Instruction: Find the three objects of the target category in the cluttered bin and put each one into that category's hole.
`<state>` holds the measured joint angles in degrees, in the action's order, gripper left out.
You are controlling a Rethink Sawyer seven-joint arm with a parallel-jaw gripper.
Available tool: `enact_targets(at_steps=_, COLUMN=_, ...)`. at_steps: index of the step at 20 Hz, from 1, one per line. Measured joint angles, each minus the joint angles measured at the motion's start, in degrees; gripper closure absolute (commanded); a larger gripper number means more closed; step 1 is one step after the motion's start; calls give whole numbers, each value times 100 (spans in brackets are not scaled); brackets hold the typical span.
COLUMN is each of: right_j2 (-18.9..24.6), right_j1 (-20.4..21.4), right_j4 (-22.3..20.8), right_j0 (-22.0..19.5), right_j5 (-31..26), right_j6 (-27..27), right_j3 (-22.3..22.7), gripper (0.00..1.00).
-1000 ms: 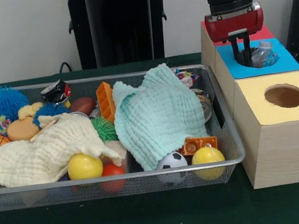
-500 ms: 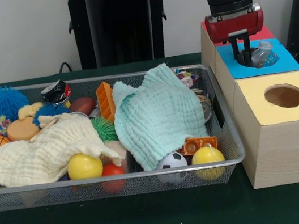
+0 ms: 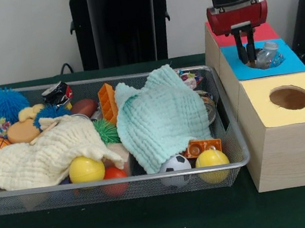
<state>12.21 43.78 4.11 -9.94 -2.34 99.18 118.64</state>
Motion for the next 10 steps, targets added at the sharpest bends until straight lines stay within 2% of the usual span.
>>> enact_targets(at_steps=10, right_j2=45, right_j1=908, right_j4=-4, right_j0=-520, right_j5=-1584, right_j6=0, right_j3=69, gripper=100)
